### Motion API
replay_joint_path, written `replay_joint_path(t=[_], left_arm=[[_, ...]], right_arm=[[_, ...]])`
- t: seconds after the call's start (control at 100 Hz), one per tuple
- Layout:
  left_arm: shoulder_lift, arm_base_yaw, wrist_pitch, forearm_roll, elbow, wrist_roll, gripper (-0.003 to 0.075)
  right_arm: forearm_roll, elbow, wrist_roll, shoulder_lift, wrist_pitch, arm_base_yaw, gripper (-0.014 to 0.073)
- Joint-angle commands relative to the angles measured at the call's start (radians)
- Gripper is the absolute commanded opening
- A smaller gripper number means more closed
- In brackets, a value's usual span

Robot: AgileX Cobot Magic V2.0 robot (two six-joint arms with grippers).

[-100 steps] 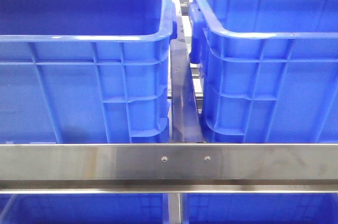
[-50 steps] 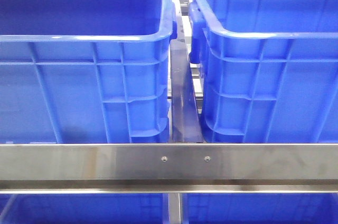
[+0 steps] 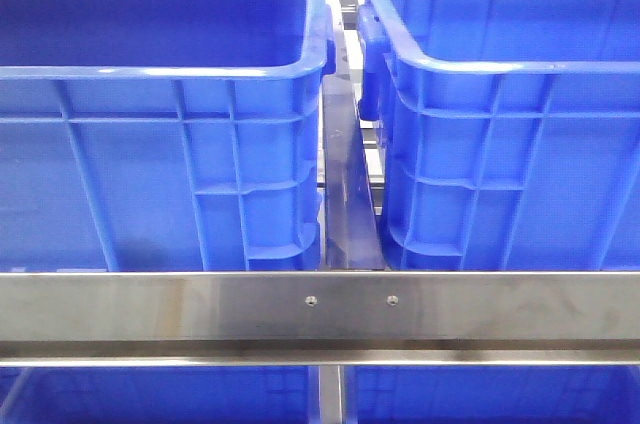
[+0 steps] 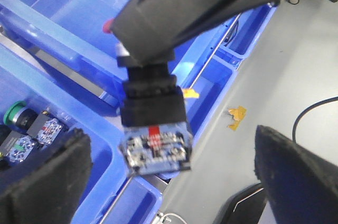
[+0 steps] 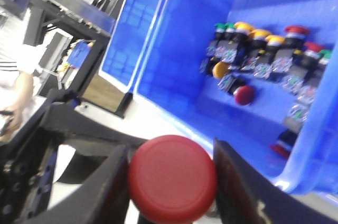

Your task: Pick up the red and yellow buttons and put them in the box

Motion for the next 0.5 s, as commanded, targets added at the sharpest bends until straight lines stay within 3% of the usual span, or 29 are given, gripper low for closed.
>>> replay_joint_path(t=[0.0,0.19,0.49], left_arm=[[-0.04,-0.005,-0.062,0.031,-0.027,-0.049,0.0598],[-0.092,0.071,-0.068,0.048,-0.003,-0.094,0.0597],[-0.304,0.335,-0.154,0.048,0.199,-0.156,0.0597]], right_arm=[[0.064,-0.035,-0.035,-0.025,-0.019,-0.001,0.0161],[0.064,-0.035,-0.053,-0.025,-0.046,-0.039,0.0161],[0.063,-0.035,-0.095,-0.025,-0.05,-0.117,0.0161]])
